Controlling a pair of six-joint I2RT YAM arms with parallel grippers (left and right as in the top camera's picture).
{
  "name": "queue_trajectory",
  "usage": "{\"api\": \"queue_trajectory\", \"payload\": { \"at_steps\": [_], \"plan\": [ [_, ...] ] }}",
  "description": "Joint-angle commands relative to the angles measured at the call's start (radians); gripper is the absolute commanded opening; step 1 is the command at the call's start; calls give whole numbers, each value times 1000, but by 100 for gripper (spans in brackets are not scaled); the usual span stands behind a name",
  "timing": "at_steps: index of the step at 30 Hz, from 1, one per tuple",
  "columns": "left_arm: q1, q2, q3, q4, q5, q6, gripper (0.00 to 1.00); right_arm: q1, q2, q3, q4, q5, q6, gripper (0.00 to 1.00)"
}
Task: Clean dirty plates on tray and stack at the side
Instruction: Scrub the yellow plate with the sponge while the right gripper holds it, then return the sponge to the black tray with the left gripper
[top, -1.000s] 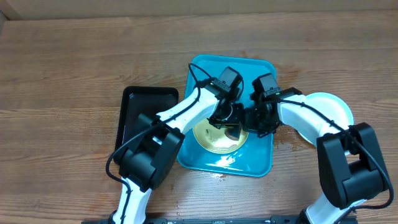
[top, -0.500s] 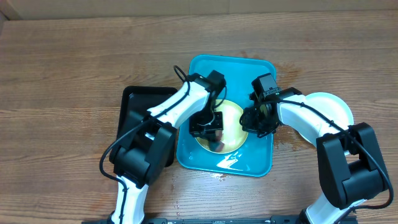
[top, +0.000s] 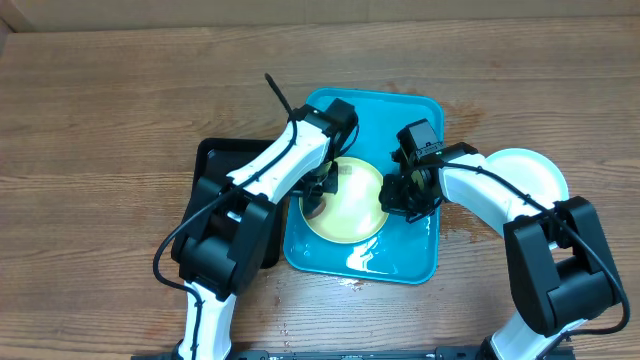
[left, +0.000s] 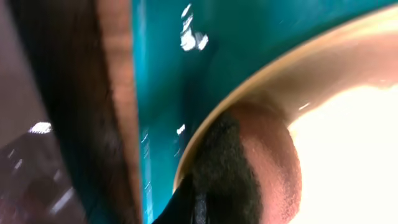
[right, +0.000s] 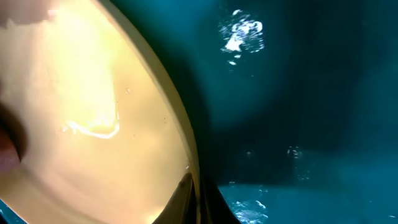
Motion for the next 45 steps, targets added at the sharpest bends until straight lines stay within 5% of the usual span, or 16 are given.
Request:
{"api": "queue_trajectory", "payload": {
  "at_steps": [1,6,18,23,30,41,45],
  "plan": [
    [41,38,6,87,156,84,4,-25,14,-9,-18,103,-4,4],
    [26,64,-15,270,521,65,4,-25,14,-9,-21,103,-4,4],
    [-64,173,-24,333,914,77,4,-25,14,-9,-21,103,-4,4],
    [-27,157,-23,171,828,111,4,-25,14,-9,-21,103,-4,4],
    [98,81,-23,3,415,37,4,-25,14,-9,-21,103,-4,4],
    [279,-303,-23,-60,371,100,4,-25,14,-9,-30,103,-5,4],
    [351,-398,-24,-139,177,112,4,-25,14,-9,-28,103,-4,4]
  ]
}}
